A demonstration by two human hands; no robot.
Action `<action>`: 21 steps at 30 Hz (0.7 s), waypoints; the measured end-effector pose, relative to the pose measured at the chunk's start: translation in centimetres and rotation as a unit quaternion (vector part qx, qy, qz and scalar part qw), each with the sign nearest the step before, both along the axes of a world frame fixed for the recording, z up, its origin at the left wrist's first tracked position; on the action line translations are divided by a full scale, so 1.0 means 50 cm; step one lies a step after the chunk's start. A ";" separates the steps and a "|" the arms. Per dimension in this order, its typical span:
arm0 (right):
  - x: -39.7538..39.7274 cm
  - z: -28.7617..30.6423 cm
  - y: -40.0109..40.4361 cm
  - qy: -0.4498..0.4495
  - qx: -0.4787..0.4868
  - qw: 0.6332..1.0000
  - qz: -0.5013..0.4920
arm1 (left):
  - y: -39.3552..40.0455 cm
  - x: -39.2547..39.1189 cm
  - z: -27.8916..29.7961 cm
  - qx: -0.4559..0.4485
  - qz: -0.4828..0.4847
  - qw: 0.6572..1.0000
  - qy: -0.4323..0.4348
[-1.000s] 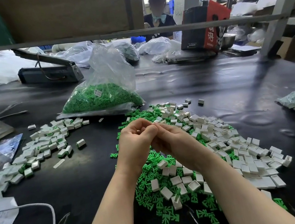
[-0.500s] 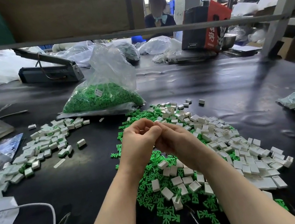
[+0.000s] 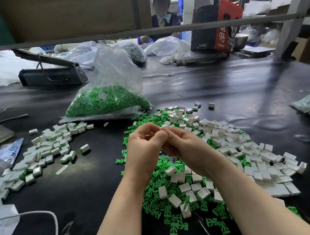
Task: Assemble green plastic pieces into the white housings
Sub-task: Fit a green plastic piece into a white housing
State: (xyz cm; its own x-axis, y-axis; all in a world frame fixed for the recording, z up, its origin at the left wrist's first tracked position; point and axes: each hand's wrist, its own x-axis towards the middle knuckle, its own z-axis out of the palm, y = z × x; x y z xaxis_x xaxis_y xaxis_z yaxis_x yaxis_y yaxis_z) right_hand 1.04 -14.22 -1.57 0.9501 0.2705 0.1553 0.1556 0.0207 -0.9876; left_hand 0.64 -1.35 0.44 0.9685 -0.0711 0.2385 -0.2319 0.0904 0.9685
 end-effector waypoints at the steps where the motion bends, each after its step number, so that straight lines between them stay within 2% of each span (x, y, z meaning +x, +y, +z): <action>1: 0.000 0.001 0.000 0.000 -0.002 1.000 0.000 | 0.001 0.000 -0.001 0.003 -0.001 1.000 0.001; 12: -0.002 0.003 0.007 0.018 0.010 1.000 -0.003 | 0.012 0.004 0.002 -0.006 -0.001 1.000 0.017; 17: -0.002 0.013 0.005 0.057 0.088 0.994 0.002 | 0.023 0.003 0.006 -0.031 -0.032 0.998 0.040; 21: -0.006 0.018 0.002 0.064 0.099 0.993 0.005 | 0.027 0.003 0.008 -0.018 -0.030 0.999 0.041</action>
